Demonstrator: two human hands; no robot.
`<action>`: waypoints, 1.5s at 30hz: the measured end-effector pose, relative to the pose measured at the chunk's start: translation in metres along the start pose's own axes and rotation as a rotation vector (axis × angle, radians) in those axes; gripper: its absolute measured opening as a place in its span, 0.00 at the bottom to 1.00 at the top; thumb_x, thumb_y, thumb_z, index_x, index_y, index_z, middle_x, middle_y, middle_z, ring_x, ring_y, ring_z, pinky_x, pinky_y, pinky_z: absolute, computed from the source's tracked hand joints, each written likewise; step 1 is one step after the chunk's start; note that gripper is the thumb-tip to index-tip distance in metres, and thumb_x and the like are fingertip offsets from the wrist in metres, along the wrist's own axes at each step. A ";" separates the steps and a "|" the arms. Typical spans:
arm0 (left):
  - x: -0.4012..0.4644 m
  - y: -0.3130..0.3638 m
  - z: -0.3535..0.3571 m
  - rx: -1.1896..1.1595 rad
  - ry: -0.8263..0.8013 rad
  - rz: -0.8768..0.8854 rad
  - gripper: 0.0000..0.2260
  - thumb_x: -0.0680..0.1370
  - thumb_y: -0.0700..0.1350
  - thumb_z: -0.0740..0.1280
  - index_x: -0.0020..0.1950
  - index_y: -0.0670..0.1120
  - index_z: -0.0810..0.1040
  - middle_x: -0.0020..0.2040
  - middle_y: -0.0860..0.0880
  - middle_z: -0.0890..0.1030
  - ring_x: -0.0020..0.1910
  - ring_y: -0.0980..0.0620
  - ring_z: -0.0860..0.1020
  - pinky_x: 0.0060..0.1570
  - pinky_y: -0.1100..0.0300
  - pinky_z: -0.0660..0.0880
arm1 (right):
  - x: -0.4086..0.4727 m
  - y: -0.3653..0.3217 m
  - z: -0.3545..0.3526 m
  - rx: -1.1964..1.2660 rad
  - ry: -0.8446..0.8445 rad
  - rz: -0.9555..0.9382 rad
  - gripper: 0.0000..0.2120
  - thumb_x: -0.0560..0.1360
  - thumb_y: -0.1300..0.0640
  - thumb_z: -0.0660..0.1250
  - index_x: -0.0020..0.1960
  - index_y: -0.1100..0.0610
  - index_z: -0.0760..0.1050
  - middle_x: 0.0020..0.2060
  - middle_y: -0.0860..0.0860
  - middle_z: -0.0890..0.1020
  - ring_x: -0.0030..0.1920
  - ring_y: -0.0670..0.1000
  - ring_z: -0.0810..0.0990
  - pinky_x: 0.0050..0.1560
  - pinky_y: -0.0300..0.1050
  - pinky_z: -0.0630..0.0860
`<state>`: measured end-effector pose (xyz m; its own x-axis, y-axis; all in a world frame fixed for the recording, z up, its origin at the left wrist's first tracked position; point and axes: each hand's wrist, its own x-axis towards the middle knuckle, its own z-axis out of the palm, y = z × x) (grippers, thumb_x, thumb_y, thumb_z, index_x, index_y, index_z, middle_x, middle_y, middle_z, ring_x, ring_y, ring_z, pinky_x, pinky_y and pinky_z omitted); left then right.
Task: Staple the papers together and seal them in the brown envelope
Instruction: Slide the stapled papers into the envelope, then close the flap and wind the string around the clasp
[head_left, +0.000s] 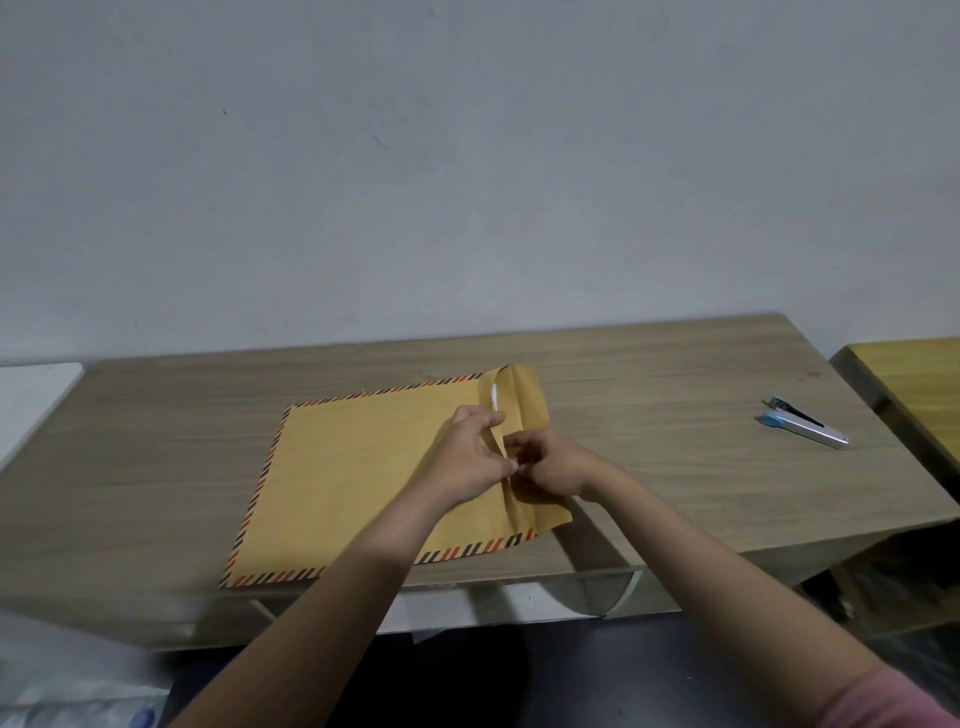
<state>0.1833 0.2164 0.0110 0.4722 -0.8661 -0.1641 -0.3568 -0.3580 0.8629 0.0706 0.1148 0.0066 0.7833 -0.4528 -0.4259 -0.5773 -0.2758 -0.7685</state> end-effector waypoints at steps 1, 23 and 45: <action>0.001 0.000 0.001 -0.003 -0.008 0.004 0.30 0.70 0.36 0.74 0.70 0.42 0.69 0.66 0.50 0.65 0.40 0.52 0.81 0.45 0.62 0.78 | 0.001 0.001 0.001 0.022 0.030 -0.009 0.21 0.76 0.67 0.59 0.69 0.57 0.68 0.58 0.56 0.77 0.58 0.53 0.74 0.64 0.49 0.71; 0.005 -0.059 0.000 0.822 -0.132 0.121 0.32 0.74 0.61 0.63 0.75 0.56 0.57 0.75 0.54 0.60 0.70 0.47 0.61 0.67 0.45 0.64 | -0.005 0.029 0.033 0.223 0.344 -0.035 0.12 0.72 0.62 0.70 0.55 0.56 0.76 0.47 0.50 0.80 0.51 0.50 0.79 0.55 0.45 0.78; -0.027 -0.096 -0.029 0.994 -0.025 0.114 0.43 0.65 0.77 0.50 0.72 0.52 0.62 0.77 0.51 0.56 0.76 0.50 0.54 0.71 0.36 0.42 | 0.047 0.013 0.033 -0.604 0.394 -0.116 0.15 0.77 0.57 0.60 0.60 0.44 0.76 0.55 0.52 0.73 0.61 0.56 0.70 0.58 0.52 0.65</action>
<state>0.2284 0.2841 -0.0532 0.3804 -0.9164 -0.1250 -0.9162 -0.3917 0.0839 0.1069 0.1178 -0.0393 0.7717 -0.6325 -0.0672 -0.6115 -0.7086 -0.3521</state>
